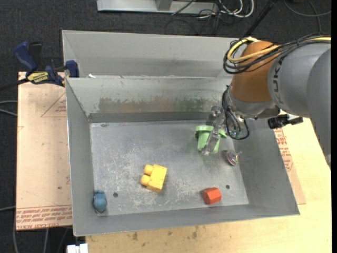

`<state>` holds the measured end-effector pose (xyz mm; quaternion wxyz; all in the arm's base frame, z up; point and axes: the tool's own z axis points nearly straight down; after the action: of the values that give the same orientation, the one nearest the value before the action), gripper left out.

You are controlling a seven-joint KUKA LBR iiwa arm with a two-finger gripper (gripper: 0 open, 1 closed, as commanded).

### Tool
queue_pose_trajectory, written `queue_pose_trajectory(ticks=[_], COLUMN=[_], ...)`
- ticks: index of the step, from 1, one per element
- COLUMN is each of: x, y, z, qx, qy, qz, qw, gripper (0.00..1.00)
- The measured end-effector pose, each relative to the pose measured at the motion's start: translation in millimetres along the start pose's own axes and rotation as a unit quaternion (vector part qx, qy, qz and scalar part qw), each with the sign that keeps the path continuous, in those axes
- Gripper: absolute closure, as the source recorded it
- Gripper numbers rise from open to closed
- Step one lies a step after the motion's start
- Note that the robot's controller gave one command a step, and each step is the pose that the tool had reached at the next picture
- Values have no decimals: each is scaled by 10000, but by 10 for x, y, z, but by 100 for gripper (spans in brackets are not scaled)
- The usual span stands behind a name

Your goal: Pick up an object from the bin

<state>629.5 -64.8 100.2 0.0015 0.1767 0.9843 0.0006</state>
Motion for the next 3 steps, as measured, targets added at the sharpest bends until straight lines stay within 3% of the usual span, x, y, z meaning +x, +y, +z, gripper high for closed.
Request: queue_pose_trajectory(ticks=[1, 2, 3], x=[-41, -37, -36], y=[8, -205, -199], z=[317, 302, 304], qx=[0, 3, 8], qy=[17, 8, 6], qz=[195, 367, 353], qw=[9998, 9993, 9994], gripper=[0, 0, 100])
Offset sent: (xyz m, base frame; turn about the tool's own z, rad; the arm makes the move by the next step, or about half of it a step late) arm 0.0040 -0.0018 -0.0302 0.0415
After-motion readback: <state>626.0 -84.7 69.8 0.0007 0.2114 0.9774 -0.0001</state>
